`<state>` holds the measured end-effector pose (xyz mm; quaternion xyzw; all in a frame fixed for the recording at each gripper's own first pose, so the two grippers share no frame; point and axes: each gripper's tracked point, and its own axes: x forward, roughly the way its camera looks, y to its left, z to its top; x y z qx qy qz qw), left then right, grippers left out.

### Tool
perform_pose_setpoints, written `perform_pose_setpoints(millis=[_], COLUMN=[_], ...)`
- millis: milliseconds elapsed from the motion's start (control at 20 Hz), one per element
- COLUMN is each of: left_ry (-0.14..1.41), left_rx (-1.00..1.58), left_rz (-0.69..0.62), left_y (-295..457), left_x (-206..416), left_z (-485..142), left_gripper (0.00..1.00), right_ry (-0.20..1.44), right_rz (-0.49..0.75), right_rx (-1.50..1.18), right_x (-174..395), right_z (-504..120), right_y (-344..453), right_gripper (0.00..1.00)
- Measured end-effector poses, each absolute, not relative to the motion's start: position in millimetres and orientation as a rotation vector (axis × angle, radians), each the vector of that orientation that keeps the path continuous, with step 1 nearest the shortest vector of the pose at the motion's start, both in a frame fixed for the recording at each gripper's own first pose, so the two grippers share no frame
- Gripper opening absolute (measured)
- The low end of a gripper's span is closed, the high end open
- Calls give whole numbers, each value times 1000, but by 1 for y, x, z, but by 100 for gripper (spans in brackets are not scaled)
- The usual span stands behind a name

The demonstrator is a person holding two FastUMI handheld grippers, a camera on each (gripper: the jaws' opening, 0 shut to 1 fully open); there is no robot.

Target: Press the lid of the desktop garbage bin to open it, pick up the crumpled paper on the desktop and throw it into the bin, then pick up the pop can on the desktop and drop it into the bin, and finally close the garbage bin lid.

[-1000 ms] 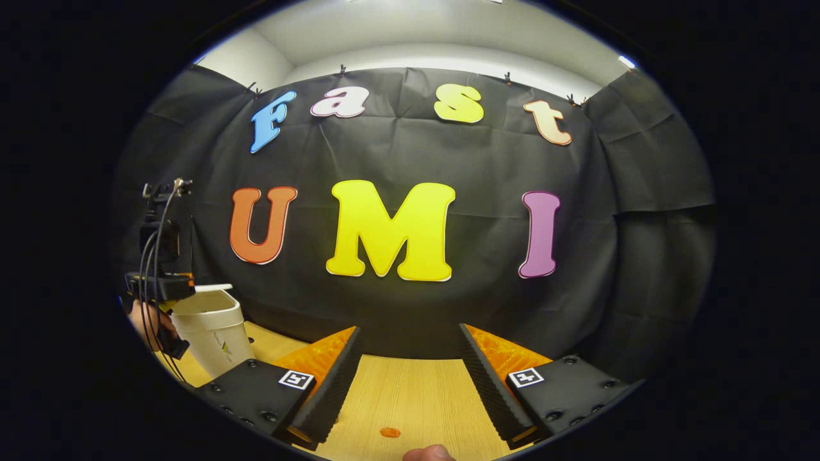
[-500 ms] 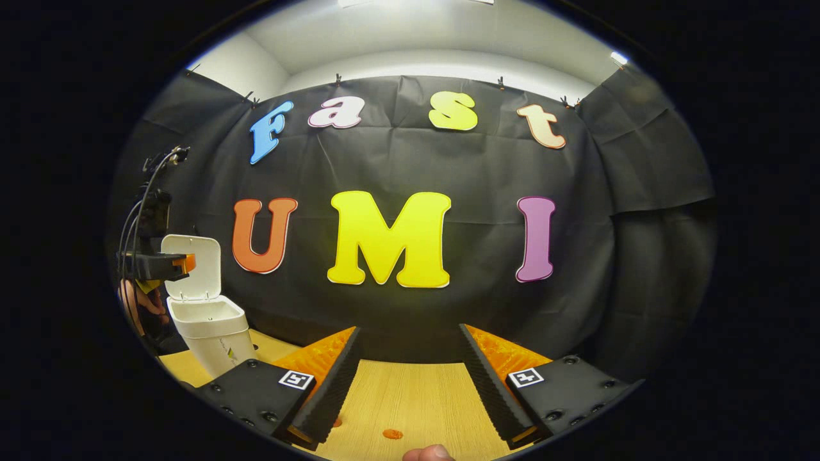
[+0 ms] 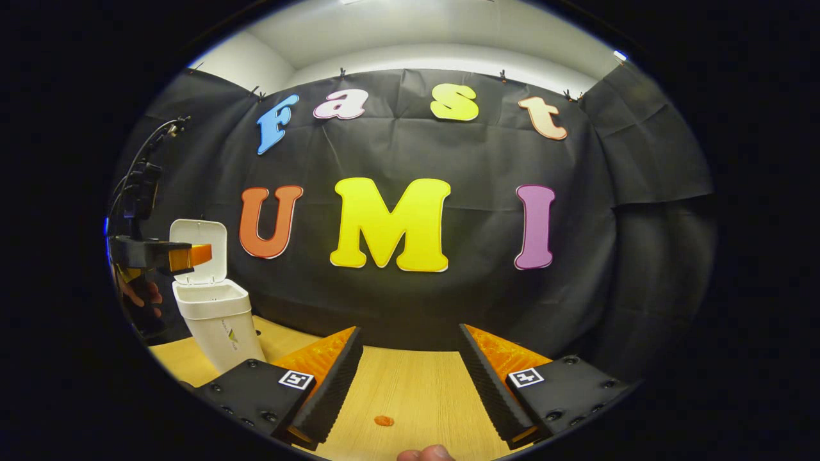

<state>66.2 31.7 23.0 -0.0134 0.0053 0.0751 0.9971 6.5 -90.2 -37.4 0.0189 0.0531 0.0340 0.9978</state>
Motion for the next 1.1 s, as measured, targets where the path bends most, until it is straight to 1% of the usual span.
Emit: perform_pose_setpoints(millis=[50, 100, 150, 350, 550, 1100], left_ry=[10, 7, -2, 2, 36, 124], left_rx=[-18, -8, -3, 0, -30, -43], left_rz=[134, 115, 100, 51, 41, 37], left_y=[25, 18, 11, -9, -15, -22], left_x=[63, 59, 56, 39, 24, -3], left_z=[21, 20, 20, 12, -4, -31], left_gripper=[81, 95, 96, 96, 96, 96], right_ry=[108, 110, 111, 138, 185, 416], right_rz=[71, 75, 79, 111, 136, 256], right_rx=[40, 33, 22, 17, 25, 20], right_x=[4, 3, 1, -5, -5, 12], right_z=[-39, -41, -44, -58, -80, -196], right_y=[-91, -92, -93, -94, -96, -75], right_gripper=[94, 94, 94, 94, 94, 94])
